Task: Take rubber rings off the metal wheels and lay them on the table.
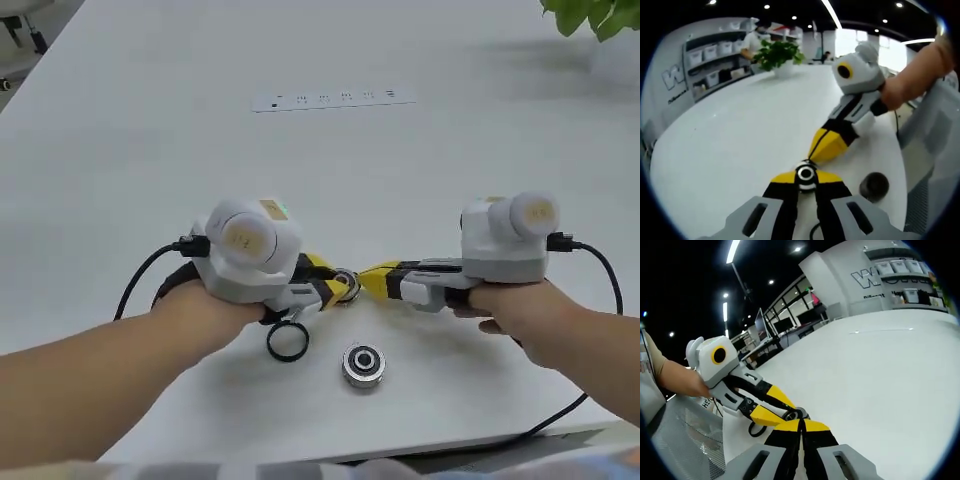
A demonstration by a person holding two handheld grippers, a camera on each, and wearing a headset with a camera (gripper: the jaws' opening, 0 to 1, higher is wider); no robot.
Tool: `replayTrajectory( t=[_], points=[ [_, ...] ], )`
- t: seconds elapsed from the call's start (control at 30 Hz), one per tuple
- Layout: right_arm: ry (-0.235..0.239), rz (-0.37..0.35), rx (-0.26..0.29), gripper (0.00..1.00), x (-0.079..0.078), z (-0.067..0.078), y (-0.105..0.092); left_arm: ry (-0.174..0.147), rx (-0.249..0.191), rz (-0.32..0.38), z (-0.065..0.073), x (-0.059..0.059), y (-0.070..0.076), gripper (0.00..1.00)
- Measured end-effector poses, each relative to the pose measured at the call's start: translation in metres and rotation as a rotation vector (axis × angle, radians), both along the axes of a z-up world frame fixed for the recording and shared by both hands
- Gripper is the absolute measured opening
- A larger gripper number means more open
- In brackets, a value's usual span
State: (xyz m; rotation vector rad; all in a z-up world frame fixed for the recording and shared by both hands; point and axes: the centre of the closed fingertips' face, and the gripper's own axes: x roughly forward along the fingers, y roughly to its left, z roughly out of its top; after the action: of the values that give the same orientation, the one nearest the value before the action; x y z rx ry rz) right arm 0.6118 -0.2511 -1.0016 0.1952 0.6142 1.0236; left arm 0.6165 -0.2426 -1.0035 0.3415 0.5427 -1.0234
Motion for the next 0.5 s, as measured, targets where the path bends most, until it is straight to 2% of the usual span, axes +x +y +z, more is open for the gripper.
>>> replayTrajectory(
  t=[0.5],
  points=[
    [-0.013, 0.035, -0.003, 0.0, -0.0025, 0.0022, 0.0078, -0.01, 0.009, -0.004, -0.0004, 0.0006, -0.0002, 0.12]
  ],
)
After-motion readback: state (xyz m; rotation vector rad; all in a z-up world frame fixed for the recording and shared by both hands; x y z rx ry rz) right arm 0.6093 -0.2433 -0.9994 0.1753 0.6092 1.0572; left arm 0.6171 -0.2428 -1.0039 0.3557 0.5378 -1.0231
